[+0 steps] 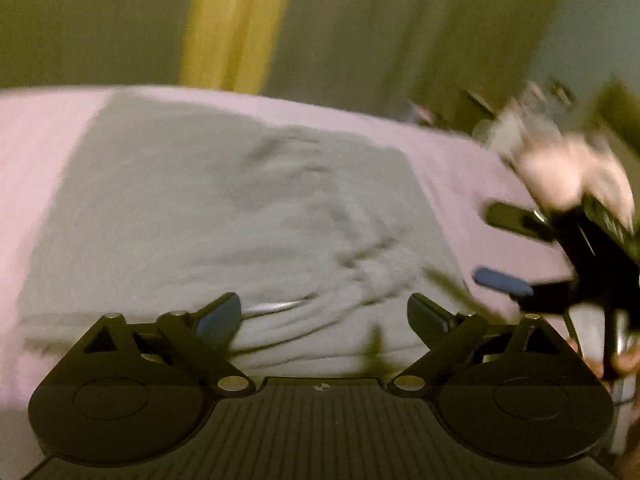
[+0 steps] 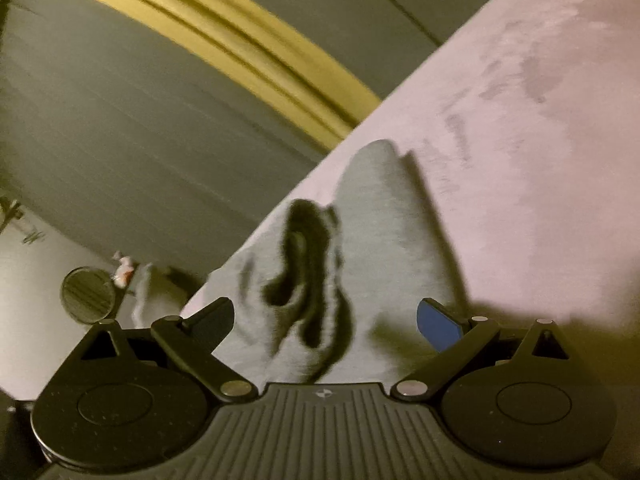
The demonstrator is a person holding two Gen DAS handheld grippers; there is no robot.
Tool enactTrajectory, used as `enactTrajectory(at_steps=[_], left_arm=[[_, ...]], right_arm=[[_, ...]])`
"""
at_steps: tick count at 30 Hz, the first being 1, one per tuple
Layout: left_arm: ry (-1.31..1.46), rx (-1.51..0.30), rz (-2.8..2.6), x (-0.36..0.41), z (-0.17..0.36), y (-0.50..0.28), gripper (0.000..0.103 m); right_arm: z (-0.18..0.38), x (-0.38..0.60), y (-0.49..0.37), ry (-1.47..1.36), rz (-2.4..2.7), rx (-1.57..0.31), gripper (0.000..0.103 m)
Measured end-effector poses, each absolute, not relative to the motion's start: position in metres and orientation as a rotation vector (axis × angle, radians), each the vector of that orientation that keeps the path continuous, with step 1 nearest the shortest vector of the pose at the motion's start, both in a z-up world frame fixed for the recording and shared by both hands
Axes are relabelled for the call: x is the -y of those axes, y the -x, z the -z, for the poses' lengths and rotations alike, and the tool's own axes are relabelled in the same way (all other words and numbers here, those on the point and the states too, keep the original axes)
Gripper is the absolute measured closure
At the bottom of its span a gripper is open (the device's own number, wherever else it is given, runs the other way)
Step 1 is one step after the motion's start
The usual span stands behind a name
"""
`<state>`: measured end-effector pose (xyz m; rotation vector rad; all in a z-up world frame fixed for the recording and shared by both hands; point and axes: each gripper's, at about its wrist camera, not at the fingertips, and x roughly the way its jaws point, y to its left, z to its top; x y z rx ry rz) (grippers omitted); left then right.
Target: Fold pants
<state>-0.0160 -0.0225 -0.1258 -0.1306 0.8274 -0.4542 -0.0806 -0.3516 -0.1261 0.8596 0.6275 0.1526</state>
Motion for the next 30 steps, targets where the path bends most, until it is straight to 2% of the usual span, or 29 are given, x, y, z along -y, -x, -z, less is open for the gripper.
enactTrajectory(at_steps=[5,8,17,19,21,25,29,30], left_arm=[[0.174,-0.811,0.074,-0.042,0.131,0.022,0.007],[0.228,-0.778,-0.019,-0.055,0.135,0.019,0.007],[0.409,-0.757,-0.080,-0.072,0.155,-0.005,0.007],[0.449,-0.741,-0.086,-0.076,0.156,-0.006,0.007],[0.480,-0.731,-0.100,-0.080,0.159,-0.007,0.007],[0.517,-0.731,-0.124,-0.084,0.160,-0.004,0.007],[0.518,-0.698,-0.157,-0.084,0.157,0.000,0.007],[0.519,-0.688,-0.164,-0.085,0.157,0.000,0.007]], right_arm=[[0.119,0.335,0.061,-0.808,-0.201,-0.671,0.006],[0.121,0.325,0.043,-0.759,-0.190,-0.733,0.011],[0.147,0.294,-0.018,-0.747,-0.199,-0.857,0.012],[0.148,0.288,-0.026,-0.749,-0.212,-0.867,0.024],[0.149,0.285,-0.032,-0.770,-0.217,-0.888,0.056],[0.152,0.280,-0.034,-0.751,-0.226,-0.875,0.055],[0.158,0.273,-0.043,-0.792,-0.218,-0.899,0.047],[0.156,0.269,-0.045,-0.783,-0.205,-0.899,0.051]])
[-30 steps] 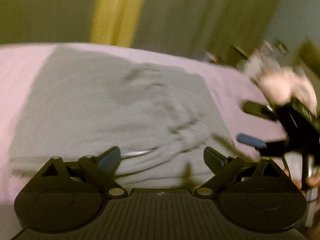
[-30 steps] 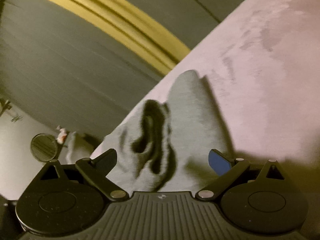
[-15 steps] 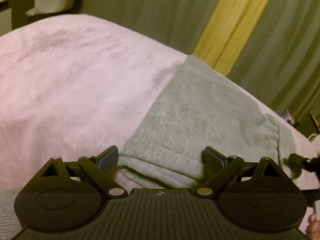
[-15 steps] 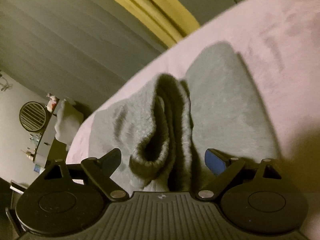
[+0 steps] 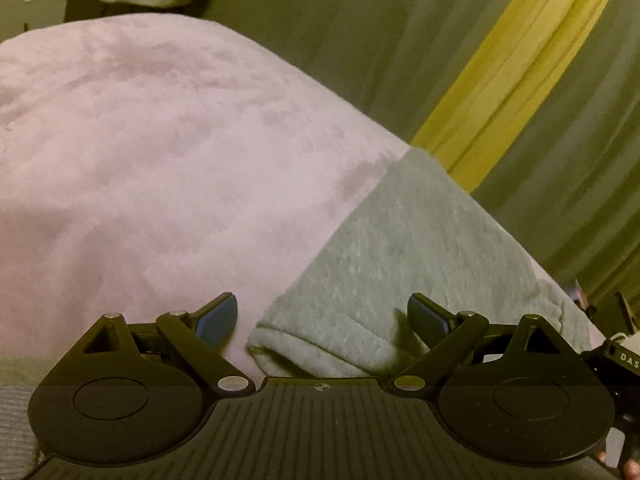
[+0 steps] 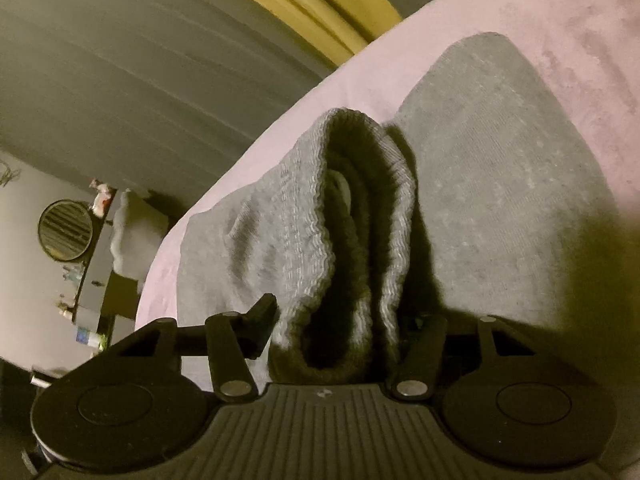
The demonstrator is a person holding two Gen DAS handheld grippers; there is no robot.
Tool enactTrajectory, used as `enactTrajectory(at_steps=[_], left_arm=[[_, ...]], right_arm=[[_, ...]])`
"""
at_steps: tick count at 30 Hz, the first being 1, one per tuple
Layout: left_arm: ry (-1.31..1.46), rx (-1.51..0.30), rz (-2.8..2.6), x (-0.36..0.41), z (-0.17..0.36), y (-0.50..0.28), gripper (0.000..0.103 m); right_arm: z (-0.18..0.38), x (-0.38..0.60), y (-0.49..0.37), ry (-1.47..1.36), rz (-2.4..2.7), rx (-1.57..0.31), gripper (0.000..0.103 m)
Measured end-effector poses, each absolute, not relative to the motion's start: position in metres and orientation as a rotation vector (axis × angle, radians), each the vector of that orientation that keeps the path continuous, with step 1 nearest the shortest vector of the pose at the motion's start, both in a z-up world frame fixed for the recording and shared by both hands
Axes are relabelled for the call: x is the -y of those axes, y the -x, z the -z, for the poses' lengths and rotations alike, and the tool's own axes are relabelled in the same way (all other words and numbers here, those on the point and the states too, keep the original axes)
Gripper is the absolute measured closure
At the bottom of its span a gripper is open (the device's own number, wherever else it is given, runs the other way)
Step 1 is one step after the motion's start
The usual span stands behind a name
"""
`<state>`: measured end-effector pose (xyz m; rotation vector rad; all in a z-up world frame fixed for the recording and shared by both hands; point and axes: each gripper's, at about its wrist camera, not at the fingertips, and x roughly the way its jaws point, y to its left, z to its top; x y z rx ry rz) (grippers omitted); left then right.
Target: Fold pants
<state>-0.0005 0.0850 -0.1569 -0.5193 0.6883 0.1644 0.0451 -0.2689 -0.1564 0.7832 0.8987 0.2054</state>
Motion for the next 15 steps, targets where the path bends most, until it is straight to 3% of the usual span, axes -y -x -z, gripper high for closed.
enactTrajectory(at_steps=[5,10,15], left_arm=[[0.541,-0.643,-0.209,-0.090,0.154,0.006,0.007],[0.553,-0.646,-0.220,-0.091,0.153,0.008,0.007],[0.558,-0.645,-0.215,-0.093,0.154,0.007,0.007]], right_arm=[[0.121,0.243,-0.044,-0.649,-0.217,-0.825,0.064],[0.069,0.248,-0.028,-0.768,-0.342,-0.649,0.065],[0.060,0.283,-0.008,-0.827,-0.319,-0.584,0.065]])
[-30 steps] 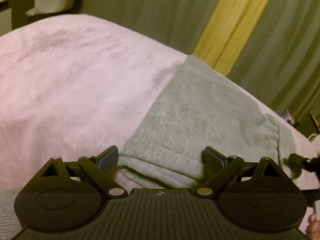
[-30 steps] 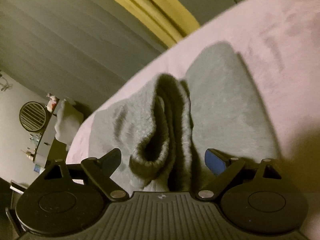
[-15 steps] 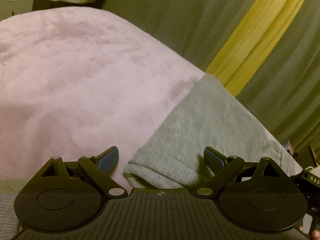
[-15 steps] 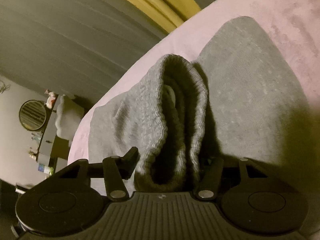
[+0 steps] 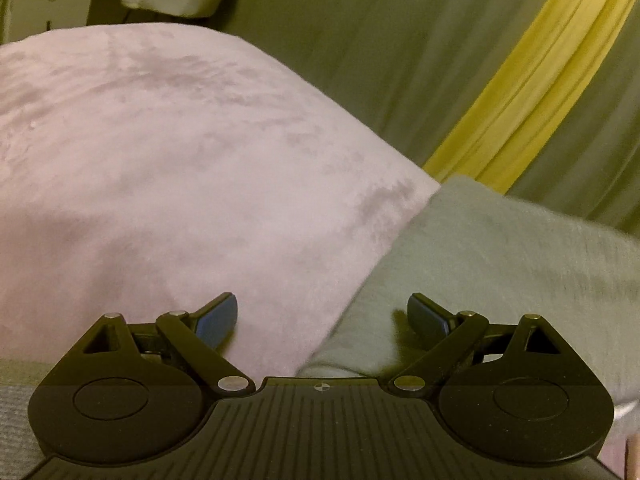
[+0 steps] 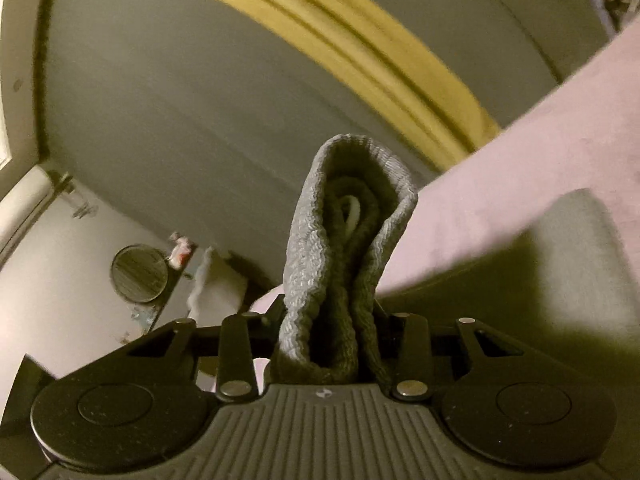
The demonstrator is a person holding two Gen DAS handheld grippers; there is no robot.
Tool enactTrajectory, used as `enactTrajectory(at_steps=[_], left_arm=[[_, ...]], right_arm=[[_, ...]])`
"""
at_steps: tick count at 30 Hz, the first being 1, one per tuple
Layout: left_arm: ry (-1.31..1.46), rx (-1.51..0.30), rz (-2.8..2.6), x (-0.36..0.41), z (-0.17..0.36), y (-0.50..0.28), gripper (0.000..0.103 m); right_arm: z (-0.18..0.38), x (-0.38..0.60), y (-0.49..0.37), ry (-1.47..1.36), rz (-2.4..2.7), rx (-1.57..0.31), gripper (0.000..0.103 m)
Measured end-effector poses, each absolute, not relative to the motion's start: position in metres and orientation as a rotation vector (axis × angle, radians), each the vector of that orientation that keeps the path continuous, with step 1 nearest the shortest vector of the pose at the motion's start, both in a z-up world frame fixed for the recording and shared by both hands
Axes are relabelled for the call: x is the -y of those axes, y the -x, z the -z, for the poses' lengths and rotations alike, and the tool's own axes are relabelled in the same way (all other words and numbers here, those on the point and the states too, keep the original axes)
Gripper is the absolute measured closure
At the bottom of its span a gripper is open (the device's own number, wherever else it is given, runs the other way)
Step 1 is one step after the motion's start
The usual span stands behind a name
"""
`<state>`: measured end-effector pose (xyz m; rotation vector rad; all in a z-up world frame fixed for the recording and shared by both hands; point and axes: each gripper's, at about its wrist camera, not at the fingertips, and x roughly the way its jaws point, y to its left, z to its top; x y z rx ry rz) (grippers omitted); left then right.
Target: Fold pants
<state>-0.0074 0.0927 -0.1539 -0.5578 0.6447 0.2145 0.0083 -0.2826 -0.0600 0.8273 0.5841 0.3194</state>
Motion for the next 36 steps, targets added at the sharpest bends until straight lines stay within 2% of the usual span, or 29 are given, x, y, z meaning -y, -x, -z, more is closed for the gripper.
enactTrajectory(at_steps=[3,4,5,7,8,11,16,18,22,24,30,36], left_arm=[[0.564,-0.658,-0.207,-0.093,0.155,0.006,0.007],[0.564,-0.660,-0.206,-0.093,0.155,0.006,0.007],[0.563,-0.663,-0.205,-0.093,0.155,0.006,0.007],[0.560,-0.671,-0.204,-0.092,0.154,0.006,0.007],[0.558,-0.673,-0.204,-0.092,0.154,0.006,0.007],[0.547,-0.690,-0.194,-0.088,0.155,0.004,0.007],[0.514,-0.706,-0.159,-0.080,0.155,0.002,0.007],[0.511,-0.709,-0.149,-0.079,0.155,0.002,0.007],[0.512,-0.728,-0.146,-0.079,0.157,0.000,0.007],[0.510,-0.740,-0.146,-0.079,0.158,-0.002,0.007],[0.452,-0.765,-0.102,-0.069,0.153,-0.006,0.007],[0.201,-0.695,0.013,-0.037,0.125,-0.022,0.007]], right_arm=[[0.085,0.310,0.000,-0.829,-0.200,-0.640,0.063],[0.100,0.318,-0.001,-0.812,-0.142,-0.699,0.060],[0.110,0.323,-0.002,-0.785,-0.078,-0.761,0.047],[0.124,0.329,0.000,-0.691,0.086,-0.850,0.044],[0.123,0.331,0.006,-0.678,0.068,-0.817,0.041],[0.113,0.337,0.021,-0.674,0.056,-0.753,0.023],[0.104,0.335,0.010,-0.628,0.024,-0.753,0.019],[0.113,0.330,0.007,-0.626,0.012,-0.774,0.006],[0.154,0.331,-0.002,-0.554,0.029,-0.906,0.004],[0.157,0.330,0.010,-0.530,0.003,-0.817,0.004],[0.150,0.328,0.016,-0.526,0.019,-0.808,0.004],[0.149,0.323,0.024,-0.523,0.028,-0.762,0.004]])
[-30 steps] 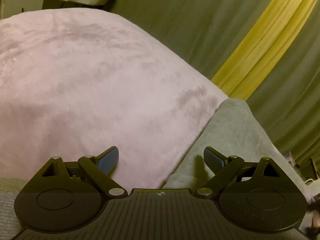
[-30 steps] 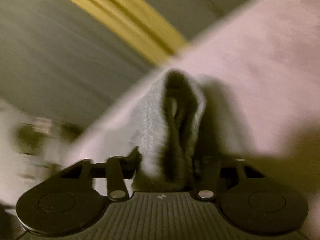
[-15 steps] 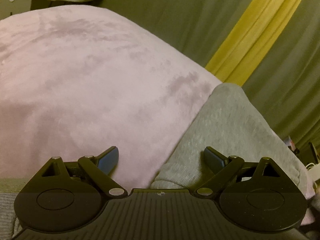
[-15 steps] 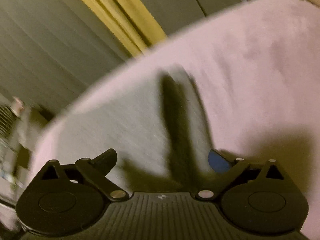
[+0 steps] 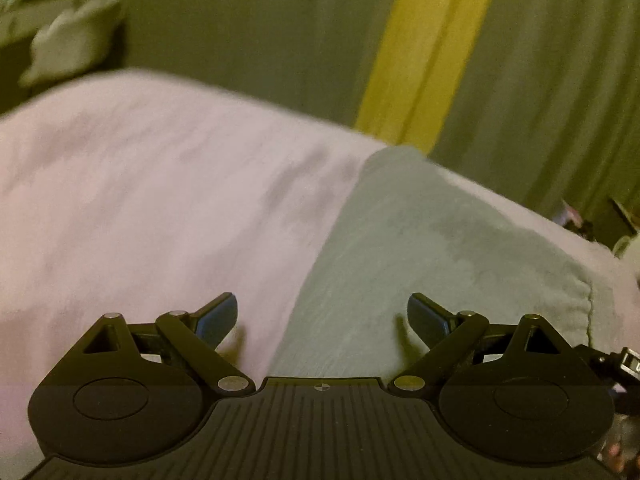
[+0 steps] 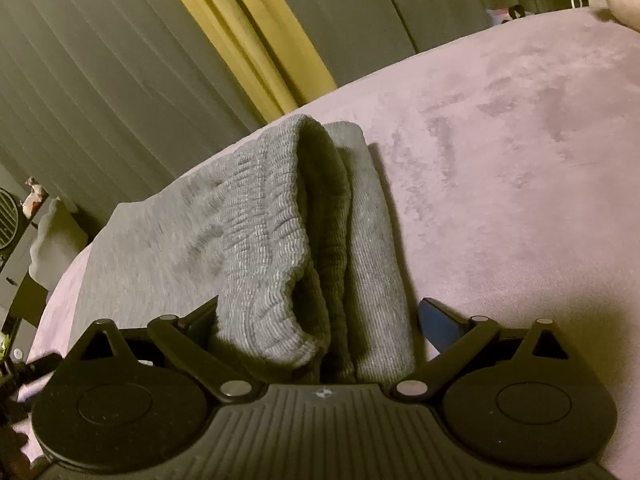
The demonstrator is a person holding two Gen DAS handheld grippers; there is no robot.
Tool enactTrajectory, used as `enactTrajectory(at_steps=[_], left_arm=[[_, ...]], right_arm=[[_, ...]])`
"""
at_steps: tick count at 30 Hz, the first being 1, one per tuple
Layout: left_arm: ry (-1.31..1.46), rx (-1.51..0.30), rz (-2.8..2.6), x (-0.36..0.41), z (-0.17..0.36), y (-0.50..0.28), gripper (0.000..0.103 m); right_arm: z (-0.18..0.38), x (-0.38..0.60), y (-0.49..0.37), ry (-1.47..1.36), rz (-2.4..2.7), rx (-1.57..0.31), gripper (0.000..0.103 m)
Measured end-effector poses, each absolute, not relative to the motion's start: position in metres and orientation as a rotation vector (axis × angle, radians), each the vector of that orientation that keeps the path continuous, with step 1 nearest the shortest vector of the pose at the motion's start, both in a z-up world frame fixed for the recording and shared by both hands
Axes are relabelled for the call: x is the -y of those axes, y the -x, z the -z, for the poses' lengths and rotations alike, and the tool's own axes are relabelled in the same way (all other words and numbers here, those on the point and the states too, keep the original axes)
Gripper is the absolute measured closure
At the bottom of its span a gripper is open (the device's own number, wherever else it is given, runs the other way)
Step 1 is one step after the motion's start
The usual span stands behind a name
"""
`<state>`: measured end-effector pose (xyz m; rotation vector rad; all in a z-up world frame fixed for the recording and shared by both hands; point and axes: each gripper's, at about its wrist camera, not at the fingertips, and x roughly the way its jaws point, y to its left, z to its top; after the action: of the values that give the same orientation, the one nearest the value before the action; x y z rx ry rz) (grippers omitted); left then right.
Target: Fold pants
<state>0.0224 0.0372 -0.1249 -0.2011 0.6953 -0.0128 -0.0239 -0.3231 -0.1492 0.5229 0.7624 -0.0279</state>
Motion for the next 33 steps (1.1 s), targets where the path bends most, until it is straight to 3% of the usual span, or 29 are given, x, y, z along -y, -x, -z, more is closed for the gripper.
enactTrajectory(at_steps=[9,18,28,31,33], left_arm=[[0.130,-0.817,0.157,-0.027,0.145,-0.086,0.007],[0.326,-0.979,0.365,-0.048,0.166,-0.127,0.006],[0.218,-1.016,0.494,-0.025,0.177,-0.145,0.000],[0.170,-1.034,0.488,-0.016,0.176,-0.150,0.000],[0.132,-1.040,0.489,-0.009,0.176,-0.152,0.000]], right_arm=[[0.156,0.329,0.005,-0.507,-0.010,-0.776,0.004],[0.158,0.347,-0.014,-0.508,-0.130,-0.834,0.004],[0.159,0.356,-0.033,-0.492,-0.227,-0.843,0.004],[0.158,0.350,-0.037,-0.444,-0.243,-0.846,0.008],[0.156,0.350,-0.041,-0.444,-0.258,-0.846,0.019]])
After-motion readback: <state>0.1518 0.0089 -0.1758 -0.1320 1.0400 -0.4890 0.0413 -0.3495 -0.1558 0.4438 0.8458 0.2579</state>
